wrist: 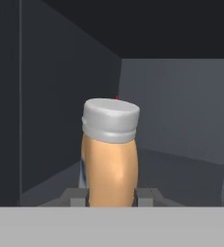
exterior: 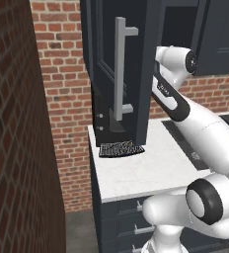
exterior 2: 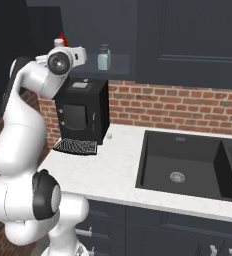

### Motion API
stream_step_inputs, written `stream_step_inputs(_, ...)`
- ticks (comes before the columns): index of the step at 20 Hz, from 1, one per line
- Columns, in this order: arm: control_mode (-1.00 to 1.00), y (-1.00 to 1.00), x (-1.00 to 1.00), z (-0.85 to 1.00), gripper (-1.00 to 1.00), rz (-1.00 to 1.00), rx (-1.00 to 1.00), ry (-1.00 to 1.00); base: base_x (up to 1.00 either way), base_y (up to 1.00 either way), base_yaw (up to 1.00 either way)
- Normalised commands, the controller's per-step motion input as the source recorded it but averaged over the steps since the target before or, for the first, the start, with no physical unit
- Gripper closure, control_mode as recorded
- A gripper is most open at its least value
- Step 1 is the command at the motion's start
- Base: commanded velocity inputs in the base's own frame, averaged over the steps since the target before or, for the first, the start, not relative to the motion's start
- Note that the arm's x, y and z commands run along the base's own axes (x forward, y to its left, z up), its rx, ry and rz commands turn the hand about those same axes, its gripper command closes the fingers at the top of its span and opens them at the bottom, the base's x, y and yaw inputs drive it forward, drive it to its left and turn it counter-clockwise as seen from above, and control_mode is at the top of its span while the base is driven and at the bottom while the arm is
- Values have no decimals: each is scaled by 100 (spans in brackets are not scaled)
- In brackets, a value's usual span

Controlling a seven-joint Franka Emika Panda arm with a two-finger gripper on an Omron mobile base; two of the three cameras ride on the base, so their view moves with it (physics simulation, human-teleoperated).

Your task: Put the shaker and condiment bottle from the counter next to their counterparts in the cabinet.

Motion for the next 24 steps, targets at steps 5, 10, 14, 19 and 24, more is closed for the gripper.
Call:
stream_step_inputs(5, -100, 8, 38, -10, 100, 0, 0, 0, 0, 0, 0)
stream_step_inputs(10, -100, 10, 40, -9, 100, 0, -1, 0, 0, 0, 0)
stream_step_inputs(14, -100, 6, 43, -5, 100, 0, -1, 0, 0, 0, 0)
stream_step_inputs(19, -100, 7, 45, -8, 100, 0, -2, 0, 0, 0, 0)
stream_step_inputs(24, -100, 5, 38, -13, 100, 0, -1, 0, 0, 0, 0)
